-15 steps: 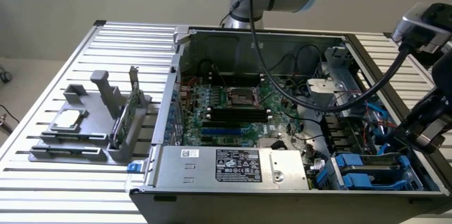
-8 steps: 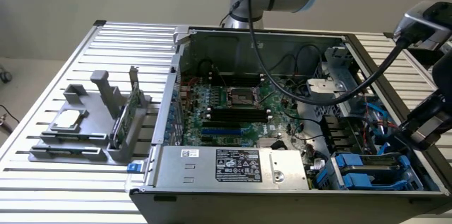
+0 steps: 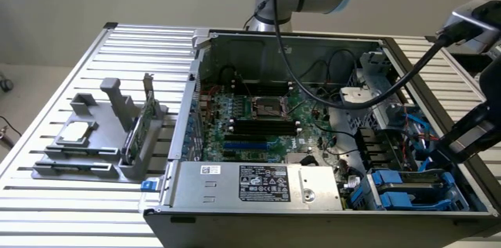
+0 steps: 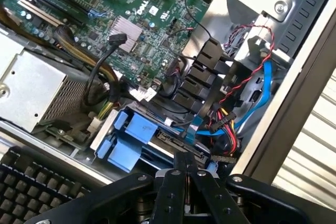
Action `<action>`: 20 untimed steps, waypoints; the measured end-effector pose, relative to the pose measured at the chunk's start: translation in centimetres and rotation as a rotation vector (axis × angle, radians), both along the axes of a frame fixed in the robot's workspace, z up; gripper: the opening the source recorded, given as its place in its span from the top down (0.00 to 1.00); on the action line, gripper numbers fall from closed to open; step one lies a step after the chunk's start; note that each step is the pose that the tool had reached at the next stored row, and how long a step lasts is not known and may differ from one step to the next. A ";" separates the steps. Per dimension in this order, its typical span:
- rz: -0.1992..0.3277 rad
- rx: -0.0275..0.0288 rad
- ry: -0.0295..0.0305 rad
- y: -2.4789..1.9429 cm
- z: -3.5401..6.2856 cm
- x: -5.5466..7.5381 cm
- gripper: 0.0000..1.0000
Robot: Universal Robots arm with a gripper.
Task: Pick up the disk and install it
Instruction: 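Insert the first disk wire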
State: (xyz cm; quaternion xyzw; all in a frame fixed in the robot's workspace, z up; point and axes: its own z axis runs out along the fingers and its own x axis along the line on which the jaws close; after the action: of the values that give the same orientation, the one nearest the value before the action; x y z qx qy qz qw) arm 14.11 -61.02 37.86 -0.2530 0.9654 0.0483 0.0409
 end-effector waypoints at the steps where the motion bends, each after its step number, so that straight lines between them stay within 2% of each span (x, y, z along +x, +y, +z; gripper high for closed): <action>1: -0.014 0.0000 0.0007 0.00 0.00 0.0 0.89; 12: -0.174 0.0002 0.0094 0.00 0.00 0.0 0.89; 20: -0.297 -0.0001 0.0182 0.00 0.00 0.0 0.89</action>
State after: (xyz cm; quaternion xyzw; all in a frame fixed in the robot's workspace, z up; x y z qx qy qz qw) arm 14.11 -61.02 37.86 -0.1067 0.9926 0.0439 0.0389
